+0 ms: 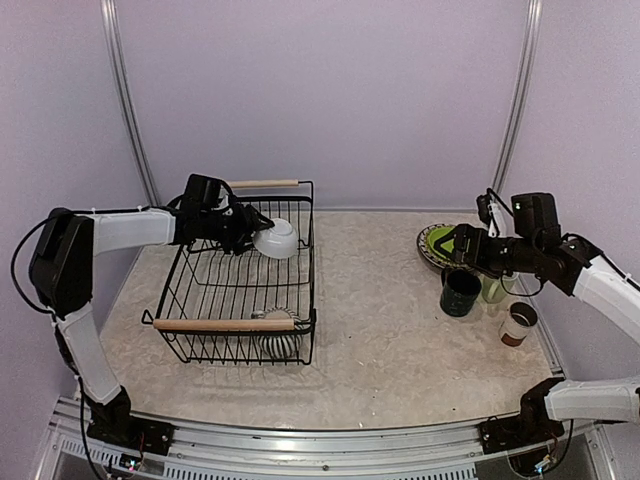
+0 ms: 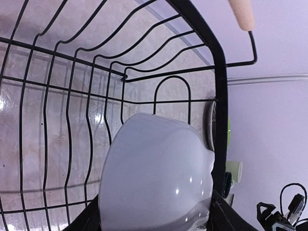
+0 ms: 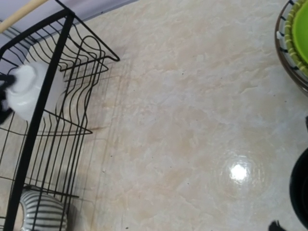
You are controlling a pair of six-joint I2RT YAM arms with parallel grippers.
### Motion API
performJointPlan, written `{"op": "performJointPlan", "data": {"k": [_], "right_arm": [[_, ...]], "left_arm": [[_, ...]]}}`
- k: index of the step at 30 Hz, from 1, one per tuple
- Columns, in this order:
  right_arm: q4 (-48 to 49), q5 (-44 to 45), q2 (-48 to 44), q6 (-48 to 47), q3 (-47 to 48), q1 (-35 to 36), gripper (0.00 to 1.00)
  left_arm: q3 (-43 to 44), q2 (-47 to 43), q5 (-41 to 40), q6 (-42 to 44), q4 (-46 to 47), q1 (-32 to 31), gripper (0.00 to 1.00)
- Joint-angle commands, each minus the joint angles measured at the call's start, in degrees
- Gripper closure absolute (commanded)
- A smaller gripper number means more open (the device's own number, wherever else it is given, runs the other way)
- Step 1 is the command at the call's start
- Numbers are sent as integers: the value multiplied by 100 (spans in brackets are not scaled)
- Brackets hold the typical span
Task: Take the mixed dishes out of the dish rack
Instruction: Grab the bowl from the dish rack, then pass from the left arm to the right
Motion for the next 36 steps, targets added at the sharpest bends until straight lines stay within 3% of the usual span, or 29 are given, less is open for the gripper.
{"op": "performJointPlan", "data": {"k": [1,11,17,26,36], "right_arm": [[163,46,235,-1,170,148,0],[1005,-62,1060,206,454,768,0],[1658,-180,1828,394,922,1248,0],[3467,-906,3003,1176,1706,1720,0],[5919,-1616,3999,2358,2164,1954,1]], "left_arm": [[-47,-557,612,320,-173,128,77],[-197,-1355,1620,154,-83,404,76],[-151,-1633,2041,-414,272,459,74],[-342,-1473,2724,-2188,2251,428,73],[-365,-1007,2902,-2916,3503,94,73]]}}
